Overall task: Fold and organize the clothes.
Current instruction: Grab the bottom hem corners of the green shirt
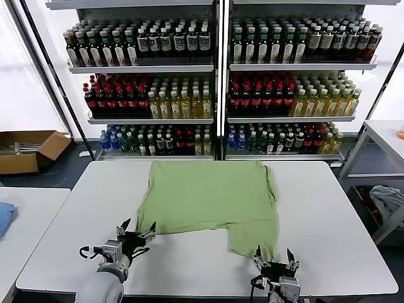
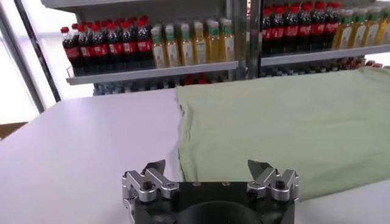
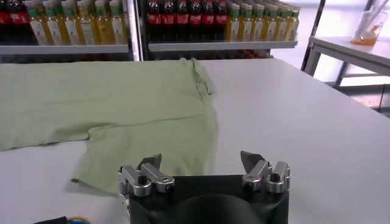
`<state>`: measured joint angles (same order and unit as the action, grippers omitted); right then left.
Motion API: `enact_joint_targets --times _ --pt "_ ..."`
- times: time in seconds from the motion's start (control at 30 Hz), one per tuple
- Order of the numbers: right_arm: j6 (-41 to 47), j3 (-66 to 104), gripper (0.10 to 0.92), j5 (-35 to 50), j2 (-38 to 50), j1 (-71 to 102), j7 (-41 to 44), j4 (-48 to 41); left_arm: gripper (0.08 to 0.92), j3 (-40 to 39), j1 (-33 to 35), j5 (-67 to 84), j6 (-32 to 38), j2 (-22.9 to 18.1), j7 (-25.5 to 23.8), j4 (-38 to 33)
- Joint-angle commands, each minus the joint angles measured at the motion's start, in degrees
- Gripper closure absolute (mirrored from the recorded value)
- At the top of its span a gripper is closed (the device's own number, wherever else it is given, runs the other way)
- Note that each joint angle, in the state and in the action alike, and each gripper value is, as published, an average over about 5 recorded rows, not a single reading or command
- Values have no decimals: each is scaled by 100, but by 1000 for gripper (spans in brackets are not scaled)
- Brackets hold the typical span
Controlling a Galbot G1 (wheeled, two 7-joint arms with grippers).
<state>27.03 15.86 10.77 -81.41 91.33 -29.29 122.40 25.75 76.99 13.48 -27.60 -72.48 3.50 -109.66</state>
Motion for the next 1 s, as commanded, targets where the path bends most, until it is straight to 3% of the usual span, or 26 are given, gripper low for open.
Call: enact_joint_targets --times 0.03,0.3,0.5,1.0 --pt "55 -45 203 11 -54 -13 -41 -67 177 -9 18 12 -74 40 6 14" --pt "103 -102 208 4 -56 -58 -33 -183 177 -34 54 20 -66 14 11 101" --pt "34 -108 345 3 -59 -27 -12 -226 214 -71 86 44 -76 17 25 156" --pt "-359 -10 778 32 118 229 228 -283 639 -188 219 42 -131 3 16 164"
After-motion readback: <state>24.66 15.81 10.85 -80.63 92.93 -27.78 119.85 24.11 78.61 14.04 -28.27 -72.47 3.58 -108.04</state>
